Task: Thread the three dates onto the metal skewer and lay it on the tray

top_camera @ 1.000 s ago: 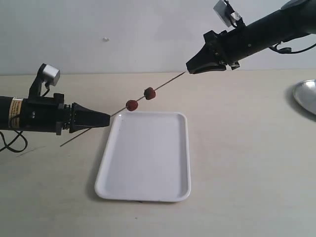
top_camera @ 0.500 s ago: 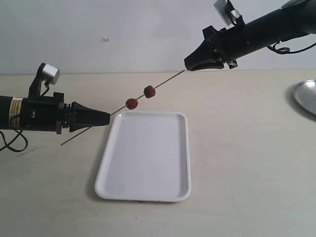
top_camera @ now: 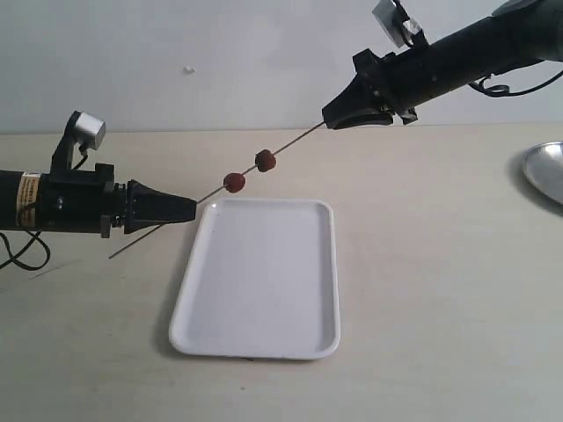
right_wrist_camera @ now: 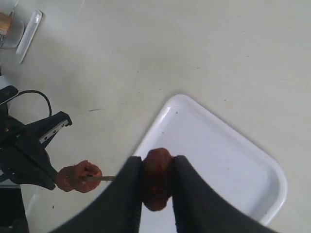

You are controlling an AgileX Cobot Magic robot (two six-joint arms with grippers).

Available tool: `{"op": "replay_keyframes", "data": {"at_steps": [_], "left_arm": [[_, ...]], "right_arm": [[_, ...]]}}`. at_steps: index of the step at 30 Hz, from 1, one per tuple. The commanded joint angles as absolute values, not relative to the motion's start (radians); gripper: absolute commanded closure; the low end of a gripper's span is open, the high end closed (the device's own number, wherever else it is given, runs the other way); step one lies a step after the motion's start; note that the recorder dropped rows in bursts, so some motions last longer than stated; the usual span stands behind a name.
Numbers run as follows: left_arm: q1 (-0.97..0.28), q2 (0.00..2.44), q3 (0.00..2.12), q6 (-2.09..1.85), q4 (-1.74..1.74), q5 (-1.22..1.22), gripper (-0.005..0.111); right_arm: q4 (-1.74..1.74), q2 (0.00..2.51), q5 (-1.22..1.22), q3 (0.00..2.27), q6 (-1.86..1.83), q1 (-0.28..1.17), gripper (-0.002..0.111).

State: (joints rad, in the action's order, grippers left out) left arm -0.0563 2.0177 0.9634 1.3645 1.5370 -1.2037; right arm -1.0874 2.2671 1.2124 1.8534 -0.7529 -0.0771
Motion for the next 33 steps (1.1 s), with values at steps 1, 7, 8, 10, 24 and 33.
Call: {"op": "replay_keyframes", "data": {"at_steps": [1,7,8,10,24,33], "left_arm": [[-0.063,2.018,0.967,1.357,1.53,-1.221,0.107],[-0.063,2.018,0.967,1.357,1.547,-1.221,0.107],[-0.063,2.018,0.967,1.357,1.549,-1.221,0.107],[-0.063,2.018,0.967,1.357,1.553,-1.221,0.107],[-0.019,2.018,0.967,1.359,1.539,-1.221,0.107],[-0.02,2.018,0.967,1.34,1.536,-1.221,0.107]], "right_arm": [[-1.104,2.256,1.221,1.862,-0.755,-0.07,0.088],[-1.16,2.256,1.221,1.862,-0.757,-0.07,0.088],[-1.16,2.256,1.221,1.862,-0.757,-0.07,0.088],[-1.16,2.256,1.221,1.862,-0.757,-0.07,0.088],[-1.144,2.256,1.221,1.862,-0.758,-0.09,0.088],[-1.144,2.256,1.221,1.862,-0.758,-0.092,0.088]]}}
